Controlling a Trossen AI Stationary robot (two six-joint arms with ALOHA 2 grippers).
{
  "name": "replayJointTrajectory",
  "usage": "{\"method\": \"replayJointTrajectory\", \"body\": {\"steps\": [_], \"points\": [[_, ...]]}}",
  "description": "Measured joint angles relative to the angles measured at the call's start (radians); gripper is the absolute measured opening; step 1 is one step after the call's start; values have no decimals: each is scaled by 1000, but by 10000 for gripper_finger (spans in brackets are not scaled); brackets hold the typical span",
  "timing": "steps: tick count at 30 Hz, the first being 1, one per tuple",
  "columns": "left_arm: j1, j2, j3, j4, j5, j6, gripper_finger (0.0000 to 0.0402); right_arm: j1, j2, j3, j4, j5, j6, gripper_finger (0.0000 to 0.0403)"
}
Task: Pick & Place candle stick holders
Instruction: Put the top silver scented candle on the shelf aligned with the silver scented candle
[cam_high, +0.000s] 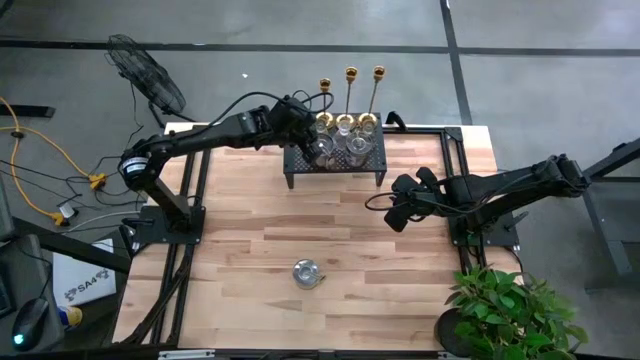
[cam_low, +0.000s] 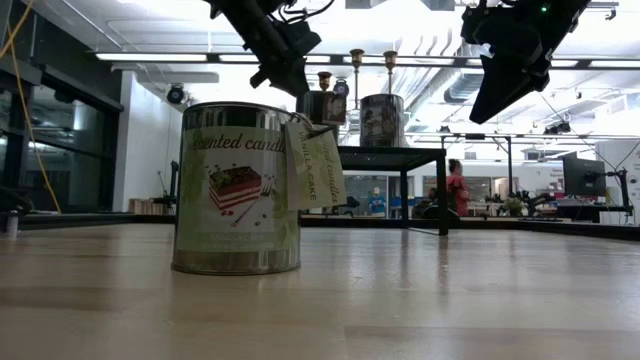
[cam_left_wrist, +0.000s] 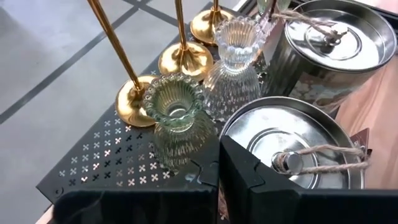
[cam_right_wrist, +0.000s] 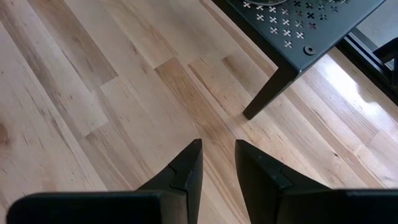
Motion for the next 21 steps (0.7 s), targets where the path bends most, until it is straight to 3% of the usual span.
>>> {"method": "replayJointTrajectory", "body": {"steps": [11,21], "points": [[0,0,0,0,14,0,6,0,0,0,0,0,0,87],[0,0,0,1,19,0,51,0,0,0,0,0,0,87]]}}
